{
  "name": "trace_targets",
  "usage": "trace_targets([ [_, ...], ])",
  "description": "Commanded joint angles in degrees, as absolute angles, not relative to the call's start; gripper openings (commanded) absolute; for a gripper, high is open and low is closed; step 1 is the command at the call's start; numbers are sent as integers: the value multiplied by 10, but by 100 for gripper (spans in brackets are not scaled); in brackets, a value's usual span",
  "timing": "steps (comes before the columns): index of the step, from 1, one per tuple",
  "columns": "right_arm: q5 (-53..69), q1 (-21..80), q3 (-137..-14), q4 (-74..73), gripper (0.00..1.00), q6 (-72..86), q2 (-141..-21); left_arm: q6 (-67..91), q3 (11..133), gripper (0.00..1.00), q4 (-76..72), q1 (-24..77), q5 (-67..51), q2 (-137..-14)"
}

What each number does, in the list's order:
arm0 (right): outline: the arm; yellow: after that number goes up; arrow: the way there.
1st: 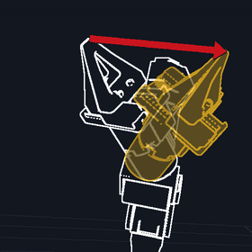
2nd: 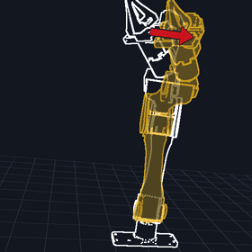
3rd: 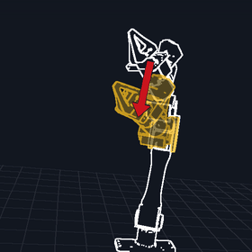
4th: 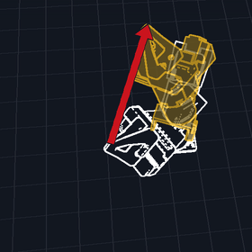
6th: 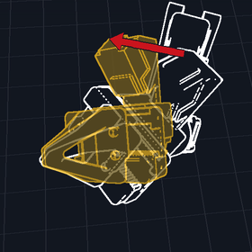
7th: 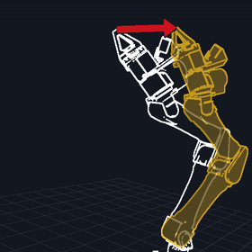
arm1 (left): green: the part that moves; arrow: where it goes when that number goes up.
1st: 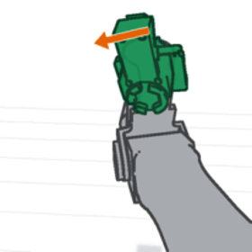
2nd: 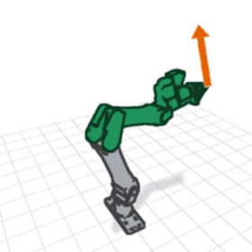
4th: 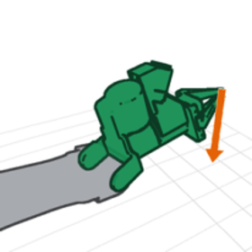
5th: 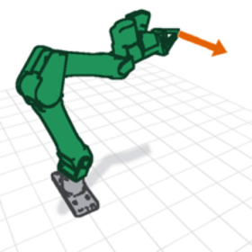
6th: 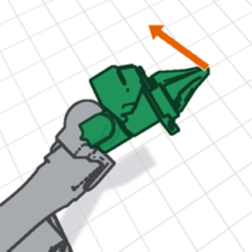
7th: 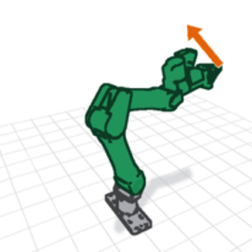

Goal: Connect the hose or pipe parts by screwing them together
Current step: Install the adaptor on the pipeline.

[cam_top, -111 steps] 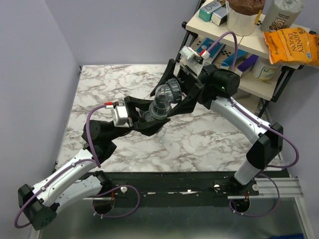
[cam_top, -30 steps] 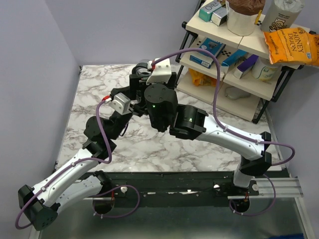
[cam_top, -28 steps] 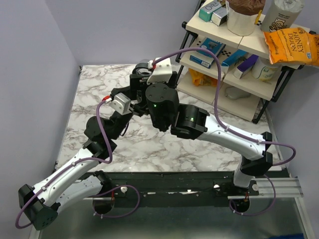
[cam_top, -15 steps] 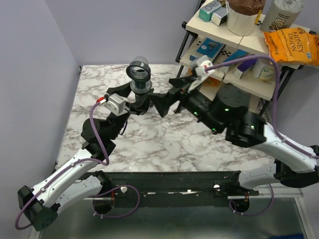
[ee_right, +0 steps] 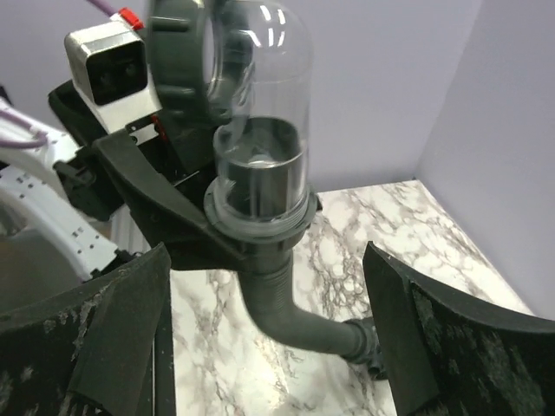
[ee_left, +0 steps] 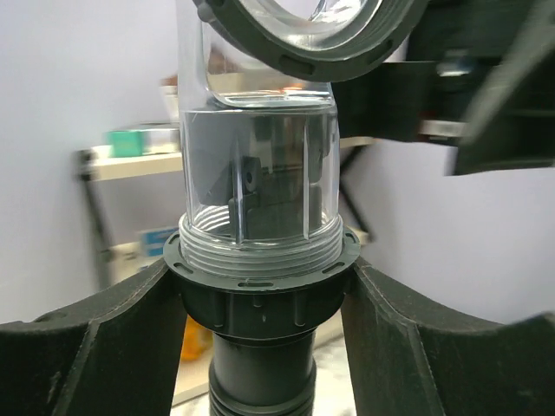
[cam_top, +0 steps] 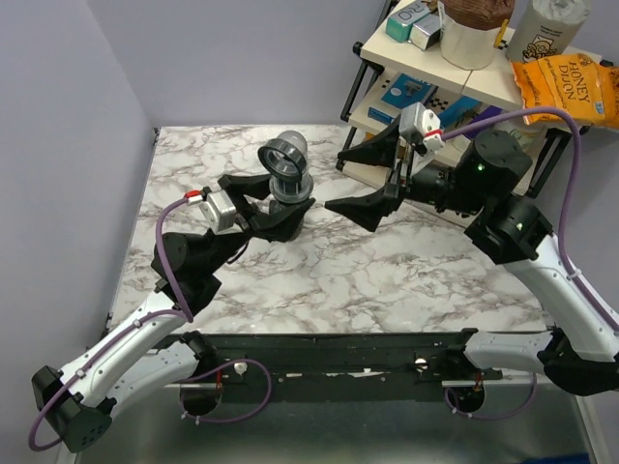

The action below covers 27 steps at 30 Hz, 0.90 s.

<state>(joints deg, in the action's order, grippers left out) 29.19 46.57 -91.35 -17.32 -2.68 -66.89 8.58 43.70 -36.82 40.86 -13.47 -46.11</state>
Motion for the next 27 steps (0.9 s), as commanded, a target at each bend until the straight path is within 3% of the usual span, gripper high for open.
trace_targets([
  [1,536,430,-944,-150,100,-47,-699,189,465,0,-414,402,-309,-451],
  [12,694,425,-943,-26,100,27,-739,235,458,0,-418,394,-395,-459],
  [22,732,425,-981,69,99,117,-802,247,454,0,-440,395,-405,-467],
  [24,741,425,-981,74,96,123,-807,244,454,0,-443,396,-402,-468],
  [27,753,425,-976,106,69,151,-814,241,453,0,-446,396,-401,-470],
])
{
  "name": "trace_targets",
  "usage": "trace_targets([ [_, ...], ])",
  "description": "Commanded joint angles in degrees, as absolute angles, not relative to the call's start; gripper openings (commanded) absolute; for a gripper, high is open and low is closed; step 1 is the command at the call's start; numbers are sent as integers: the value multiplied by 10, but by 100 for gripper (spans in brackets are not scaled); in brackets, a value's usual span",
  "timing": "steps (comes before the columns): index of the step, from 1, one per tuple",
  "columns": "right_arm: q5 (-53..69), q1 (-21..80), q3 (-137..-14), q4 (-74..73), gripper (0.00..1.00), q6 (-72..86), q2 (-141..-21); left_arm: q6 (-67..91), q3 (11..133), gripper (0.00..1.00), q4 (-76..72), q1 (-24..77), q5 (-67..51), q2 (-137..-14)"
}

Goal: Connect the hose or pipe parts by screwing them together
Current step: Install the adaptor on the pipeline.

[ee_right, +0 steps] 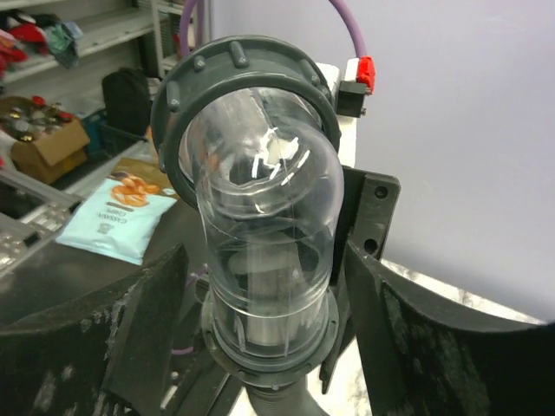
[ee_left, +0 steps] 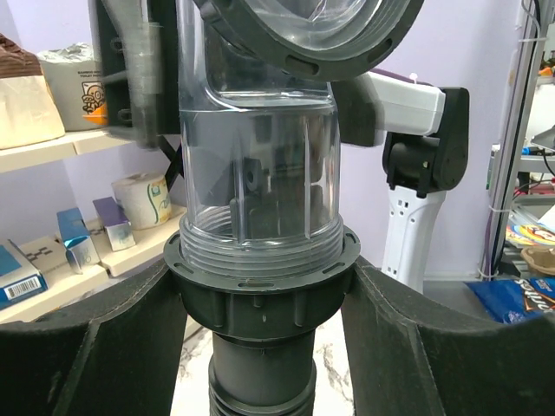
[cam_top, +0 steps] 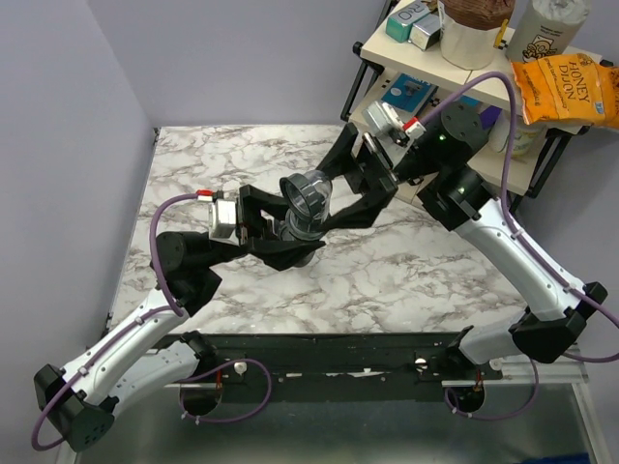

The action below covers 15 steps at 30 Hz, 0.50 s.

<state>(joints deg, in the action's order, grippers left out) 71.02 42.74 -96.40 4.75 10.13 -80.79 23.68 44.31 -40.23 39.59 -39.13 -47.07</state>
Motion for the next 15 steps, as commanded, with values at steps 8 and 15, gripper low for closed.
trace_targets([
  [8,751,425,-962,115,22,160,-816,236,456,0,-454,396,-398,-473],
  [15,655,424,-913,27,5,90,-777,157,467,0,-416,396,-313,-458],
])
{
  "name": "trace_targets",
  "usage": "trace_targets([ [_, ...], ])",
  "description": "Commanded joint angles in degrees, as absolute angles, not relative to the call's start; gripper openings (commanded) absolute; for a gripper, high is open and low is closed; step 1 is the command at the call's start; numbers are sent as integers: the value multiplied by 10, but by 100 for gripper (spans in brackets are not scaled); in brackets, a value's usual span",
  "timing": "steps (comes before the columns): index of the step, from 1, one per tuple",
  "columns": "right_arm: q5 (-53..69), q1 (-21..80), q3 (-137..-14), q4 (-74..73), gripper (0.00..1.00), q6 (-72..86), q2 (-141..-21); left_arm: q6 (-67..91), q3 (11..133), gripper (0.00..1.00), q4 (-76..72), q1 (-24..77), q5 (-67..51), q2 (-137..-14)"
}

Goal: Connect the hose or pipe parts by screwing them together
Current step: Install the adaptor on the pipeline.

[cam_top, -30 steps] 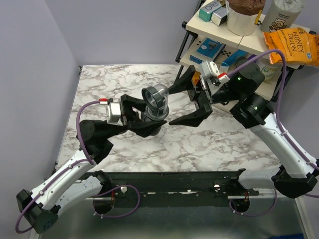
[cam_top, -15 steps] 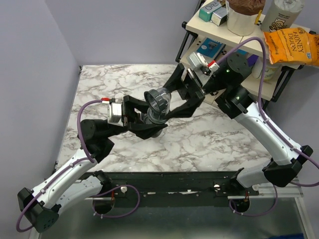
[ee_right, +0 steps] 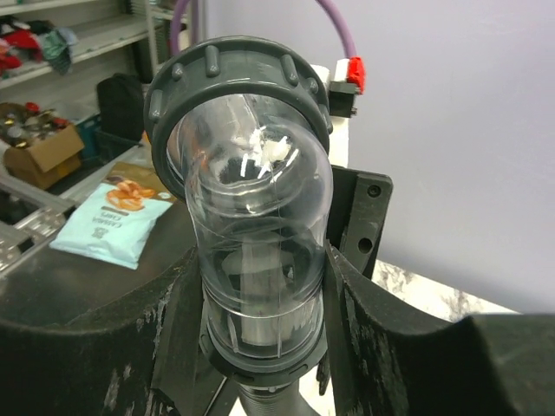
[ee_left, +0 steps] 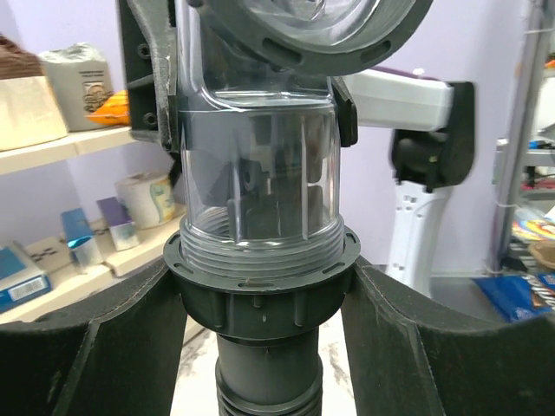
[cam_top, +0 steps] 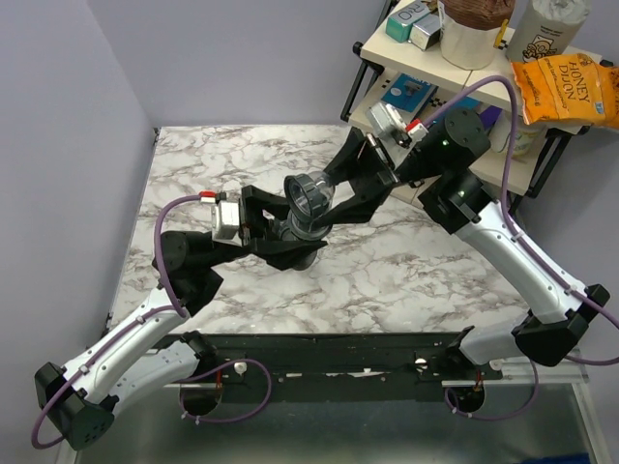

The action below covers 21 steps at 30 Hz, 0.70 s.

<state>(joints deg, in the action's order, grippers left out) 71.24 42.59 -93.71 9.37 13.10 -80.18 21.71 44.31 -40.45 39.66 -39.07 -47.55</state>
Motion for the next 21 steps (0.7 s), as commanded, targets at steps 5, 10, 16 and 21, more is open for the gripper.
trace_targets([
  [5,497,427,-876,-28,1,62,-739,103,474,0,-396,396,-236,-448],
  [10,334,466,-834,-66,1,37,-715,59,481,0,-392,396,-184,-446],
  [16,-18,588,-849,-145,1,10,-742,7,490,0,-393,396,-97,-442],
  [21,-306,639,-942,-263,1,81,-824,-26,487,0,-396,396,-39,-439],
])
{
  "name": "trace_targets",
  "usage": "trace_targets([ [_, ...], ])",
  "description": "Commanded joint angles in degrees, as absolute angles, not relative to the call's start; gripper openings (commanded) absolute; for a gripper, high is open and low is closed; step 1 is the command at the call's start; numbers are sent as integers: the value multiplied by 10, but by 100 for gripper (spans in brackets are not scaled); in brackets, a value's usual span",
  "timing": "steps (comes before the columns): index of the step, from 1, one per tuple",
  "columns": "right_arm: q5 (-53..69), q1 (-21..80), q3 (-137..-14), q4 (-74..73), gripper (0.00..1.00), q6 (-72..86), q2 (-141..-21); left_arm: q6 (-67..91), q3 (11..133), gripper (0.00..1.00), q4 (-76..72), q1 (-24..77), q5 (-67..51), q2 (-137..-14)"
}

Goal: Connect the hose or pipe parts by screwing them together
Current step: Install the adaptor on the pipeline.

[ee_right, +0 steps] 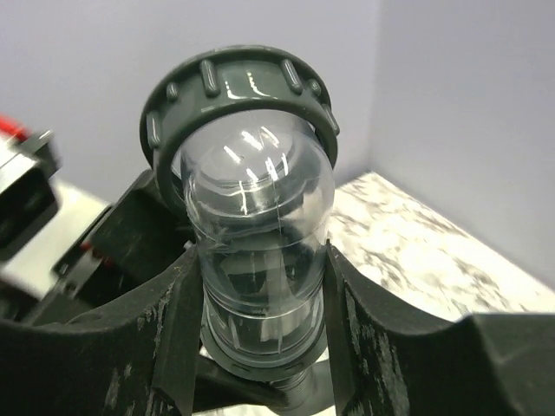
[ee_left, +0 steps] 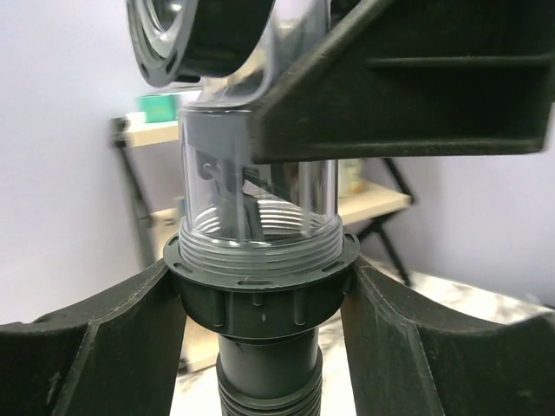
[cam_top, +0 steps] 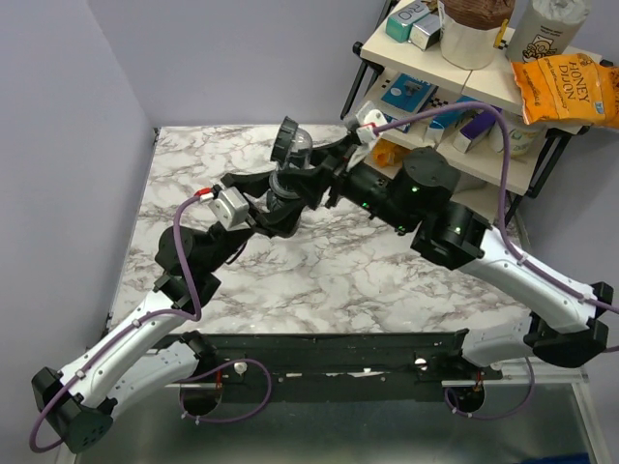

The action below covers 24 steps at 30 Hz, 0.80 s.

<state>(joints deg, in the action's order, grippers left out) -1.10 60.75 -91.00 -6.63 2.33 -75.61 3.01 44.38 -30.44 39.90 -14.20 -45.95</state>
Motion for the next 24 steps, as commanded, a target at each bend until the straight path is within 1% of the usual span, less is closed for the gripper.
trace_targets([
  [1,-362,647,-966,-286,1,115,-844,-28,486,0,-397,396,-28,-439],
  [3,-405,658,-991,-298,1,130,-866,-40,485,0,-397,398,-9,-439],
  [4,-458,673,-1004,-307,1,141,-893,-43,484,0,-396,399,-4,-439],
  [6,-502,689,-1066,-324,1,144,-924,-50,482,0,-394,400,11,-439],
  [7,-548,704,-1094,-349,1,148,-945,-52,481,0,-394,401,14,-439],
  [9,-592,716,-1174,-377,2,151,-1003,-55,475,0,-395,401,23,-440],
  [10,-623,725,-1198,-406,8,161,-1019,-55,474,0,-396,401,25,-440],
  [11,-637,729,-1218,-414,17,163,-1047,-56,472,0,-397,401,25,-442],
  [12,-649,732,-1250,-417,23,160,-1058,-57,469,0,-398,402,27,-442],
  [13,-669,738,-1264,-419,26,154,-1068,-58,468,0,-400,401,31,-443],
  [15,-664,742,-1297,-421,34,149,-1085,-59,466,0,-403,402,33,-445],
  [16,-655,743,-1307,-419,46,148,-1087,-59,465,0,-403,401,35,-446],
  [17,-647,744,-1314,-420,50,149,-1087,-57,464,0,-405,401,36,-449],
  [18,-636,744,-1318,-420,57,154,-1081,-56,461,0,-405,401,36,-449],
  [19,-608,742,-1322,-415,75,161,-1075,-55,460,0,-406,402,38,-450],
  [21,-572,741,-1314,-398,79,153,-1055,-48,452,0,-408,401,39,-448],
  [22,-500,735,-1307,-379,90,139,-1027,-45,450,0,-409,402,38,-448],
  [23,-471,729,-1272,-367,100,142,-1005,-43,447,0,-409,401,39,-447],
  [24,-445,723,-1248,-351,100,147,-983,-37,444,0,-410,400,39,-445],
])
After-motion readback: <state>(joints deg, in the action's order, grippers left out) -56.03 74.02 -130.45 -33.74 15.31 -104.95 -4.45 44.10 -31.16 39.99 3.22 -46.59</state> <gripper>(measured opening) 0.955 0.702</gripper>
